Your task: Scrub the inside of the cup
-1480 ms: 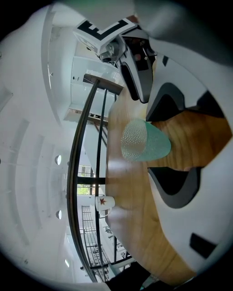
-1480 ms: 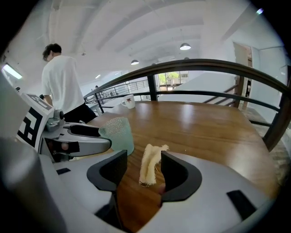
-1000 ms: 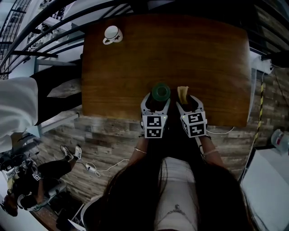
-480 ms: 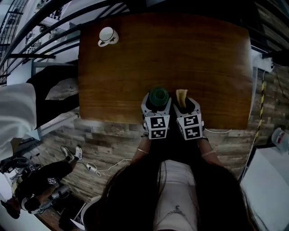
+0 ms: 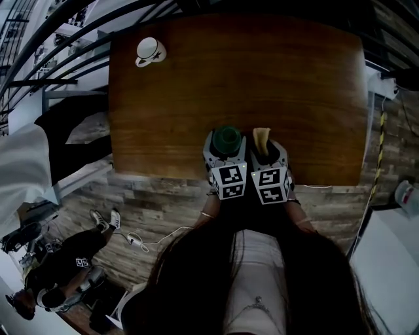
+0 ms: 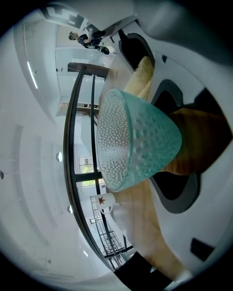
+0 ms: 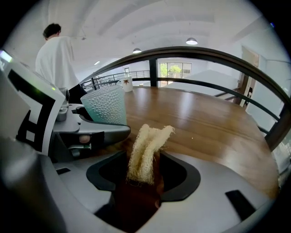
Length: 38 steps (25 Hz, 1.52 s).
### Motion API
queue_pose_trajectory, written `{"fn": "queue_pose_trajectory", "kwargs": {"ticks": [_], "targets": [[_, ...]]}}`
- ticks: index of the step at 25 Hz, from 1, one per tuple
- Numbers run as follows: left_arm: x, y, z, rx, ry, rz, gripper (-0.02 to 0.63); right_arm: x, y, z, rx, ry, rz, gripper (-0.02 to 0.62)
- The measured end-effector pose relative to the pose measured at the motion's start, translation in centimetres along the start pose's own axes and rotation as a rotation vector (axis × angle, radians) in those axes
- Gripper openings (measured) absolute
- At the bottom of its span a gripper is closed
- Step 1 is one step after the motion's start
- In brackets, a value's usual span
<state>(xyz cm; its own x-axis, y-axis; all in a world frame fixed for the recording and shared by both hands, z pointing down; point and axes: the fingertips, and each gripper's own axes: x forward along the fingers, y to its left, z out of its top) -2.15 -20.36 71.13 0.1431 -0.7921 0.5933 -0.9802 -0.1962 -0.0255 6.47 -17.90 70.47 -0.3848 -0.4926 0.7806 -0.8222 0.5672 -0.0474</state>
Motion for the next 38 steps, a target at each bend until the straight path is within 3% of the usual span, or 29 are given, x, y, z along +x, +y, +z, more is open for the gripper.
{"fn": "queue_pose_trajectory", "kwargs": {"ticks": [6,14,26,38], "targets": [[0.4,0.1,-0.3,0.024,0.041,0.019,0.363,0.0,-0.1,-0.1,-0.004,-0.001,-0.021,0.23],[0.0,0.0,-0.3,0.048,0.039,0.004,0.344,-0.4,0.2,-0.2,-0.005,0.006,-0.03,0.11],[-1.3,0.8,0.7,0.054,0.019,-0.023,0.342,-1.0,-0.5,-0.3,0.139,-0.002,-0.017,0.092],[-2.9,0.7,2.6,0.068,-0.001,-0.053,0.342,-2.5,-0.5,1.9,0.131,-0.034,-0.031,0.091]]}}
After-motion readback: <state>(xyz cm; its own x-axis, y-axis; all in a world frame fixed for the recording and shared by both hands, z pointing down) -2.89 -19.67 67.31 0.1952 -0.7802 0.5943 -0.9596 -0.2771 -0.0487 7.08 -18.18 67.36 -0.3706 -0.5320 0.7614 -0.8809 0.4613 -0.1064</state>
